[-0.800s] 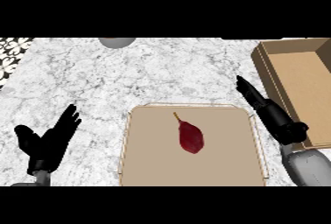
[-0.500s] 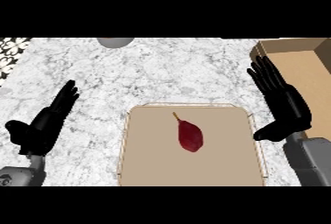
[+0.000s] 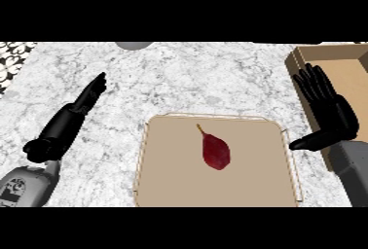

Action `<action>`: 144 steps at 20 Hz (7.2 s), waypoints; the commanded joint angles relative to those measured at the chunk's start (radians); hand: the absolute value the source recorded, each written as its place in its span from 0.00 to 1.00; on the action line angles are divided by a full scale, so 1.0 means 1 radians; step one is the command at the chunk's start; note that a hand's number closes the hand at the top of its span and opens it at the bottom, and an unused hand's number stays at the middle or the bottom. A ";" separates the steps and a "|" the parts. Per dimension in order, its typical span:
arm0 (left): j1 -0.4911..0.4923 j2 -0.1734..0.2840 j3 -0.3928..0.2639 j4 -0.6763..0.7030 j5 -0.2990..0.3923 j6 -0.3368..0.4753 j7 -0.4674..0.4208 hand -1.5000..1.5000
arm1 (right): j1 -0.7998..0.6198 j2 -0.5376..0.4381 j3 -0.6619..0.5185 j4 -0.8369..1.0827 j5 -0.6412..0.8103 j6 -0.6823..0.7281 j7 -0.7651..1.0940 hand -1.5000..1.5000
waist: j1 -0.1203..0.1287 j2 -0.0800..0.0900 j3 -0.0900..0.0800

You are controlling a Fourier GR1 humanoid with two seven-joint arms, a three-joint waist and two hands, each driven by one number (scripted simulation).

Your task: Pick the pear from the tray and place it in the cardboard box

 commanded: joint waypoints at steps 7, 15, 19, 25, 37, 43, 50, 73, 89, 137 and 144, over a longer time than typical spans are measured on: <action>-0.003 0.006 0.016 0.034 -0.029 -0.025 -0.038 0.50 | -0.134 -0.098 0.171 0.069 0.337 -0.027 -0.203 0.00 | -0.004 -0.012 -0.005; -0.036 -0.039 0.025 0.131 -0.074 -0.013 -0.079 0.50 | -0.184 -0.169 0.315 -0.097 0.475 0.013 -0.117 0.00 | -0.035 -0.016 -0.006; 0.008 -0.017 0.049 -0.001 -0.055 -0.022 0.004 0.50 | -0.127 -0.185 0.355 -0.248 0.534 -0.014 0.010 0.00 | -0.034 -0.022 -0.006; 0.007 -0.047 0.075 0.073 -0.083 -0.066 -0.056 0.50 | -0.061 -0.166 0.336 -0.462 0.542 0.061 0.227 0.00 | -0.039 -0.020 -0.006; 0.018 -0.118 0.119 0.059 -0.153 -0.102 -0.066 0.50 | 0.006 -0.010 0.312 -0.504 0.743 0.044 0.341 0.00 | -0.031 -0.017 -0.005; 0.030 -0.116 0.164 0.024 -0.151 -0.166 -0.034 0.50 | -0.035 0.101 0.293 -0.480 0.812 0.056 0.398 0.00 | -0.029 -0.017 -0.005; 0.046 -0.154 0.173 -0.037 -0.191 -0.162 0.018 0.50 | -0.033 0.124 0.279 -0.435 0.918 0.059 0.379 0.00 | -0.028 -0.017 -0.005; -0.072 -0.236 0.234 0.119 -0.272 -0.205 -0.035 0.50 | -0.082 0.345 0.261 -0.157 1.149 -0.067 0.300 0.00 | -0.032 -0.016 -0.005; 0.026 -0.229 0.261 -0.017 -0.272 -0.243 -0.018 0.50 | -0.077 0.427 0.246 -0.058 1.229 -0.348 0.071 1.00 | -0.027 -0.017 -0.005; 0.008 -0.270 0.241 -0.010 -0.291 -0.234 0.002 0.50 | -0.718 -0.231 -0.370 0.645 1.439 -0.548 1.188 1.00 | -0.015 -0.013 -0.005; 0.005 -0.265 0.254 -0.012 -0.281 -0.241 0.018 0.50 | -0.627 -0.322 -0.380 0.711 1.405 -0.362 1.049 1.00 | -0.026 -0.015 -0.005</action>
